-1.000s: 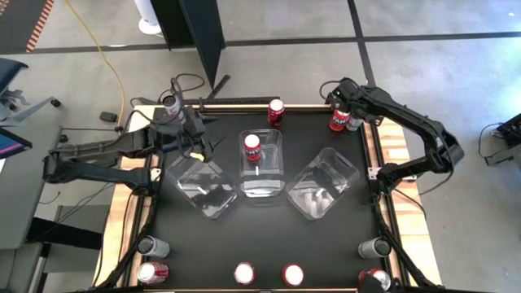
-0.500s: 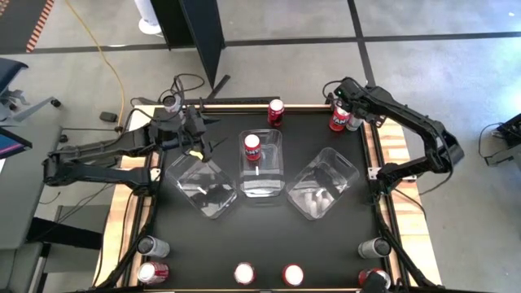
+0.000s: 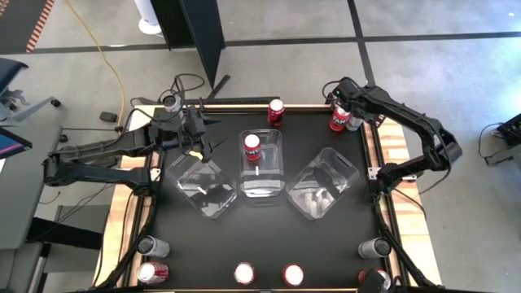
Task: Sort soda cans
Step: Put the top right white soda can into the right transparent bin
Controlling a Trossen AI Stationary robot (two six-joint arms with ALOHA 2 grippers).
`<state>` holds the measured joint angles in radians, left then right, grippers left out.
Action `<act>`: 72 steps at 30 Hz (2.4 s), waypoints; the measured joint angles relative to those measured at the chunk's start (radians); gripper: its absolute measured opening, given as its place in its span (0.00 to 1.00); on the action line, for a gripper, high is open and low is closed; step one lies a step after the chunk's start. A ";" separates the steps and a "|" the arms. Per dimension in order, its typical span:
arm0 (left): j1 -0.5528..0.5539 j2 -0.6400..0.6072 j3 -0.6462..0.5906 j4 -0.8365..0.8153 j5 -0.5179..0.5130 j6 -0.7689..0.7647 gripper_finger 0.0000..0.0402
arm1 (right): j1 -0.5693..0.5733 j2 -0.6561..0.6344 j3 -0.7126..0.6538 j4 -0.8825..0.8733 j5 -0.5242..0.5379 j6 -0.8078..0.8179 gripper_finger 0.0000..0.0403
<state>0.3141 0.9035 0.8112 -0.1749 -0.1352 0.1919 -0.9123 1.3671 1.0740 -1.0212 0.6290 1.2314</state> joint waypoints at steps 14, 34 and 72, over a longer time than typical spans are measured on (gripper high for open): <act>0.000 0.000 0.000 -0.027 -0.001 -0.001 0.80 | 0.000 0.061 0.000 0.006 0.058 0.103 0.91; 0.000 0.000 0.000 -0.054 0.050 -0.004 0.80 | -0.007 0.061 0.000 0.045 0.099 0.115 0.83; 0.000 -0.003 -0.042 -0.007 0.078 -0.007 0.80 | -0.004 0.061 -0.039 0.029 0.110 0.186 0.91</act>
<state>0.3138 0.9001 0.7689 -0.1822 -0.0570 0.1845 -0.9161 1.4284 1.0355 -0.9922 0.7395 1.4174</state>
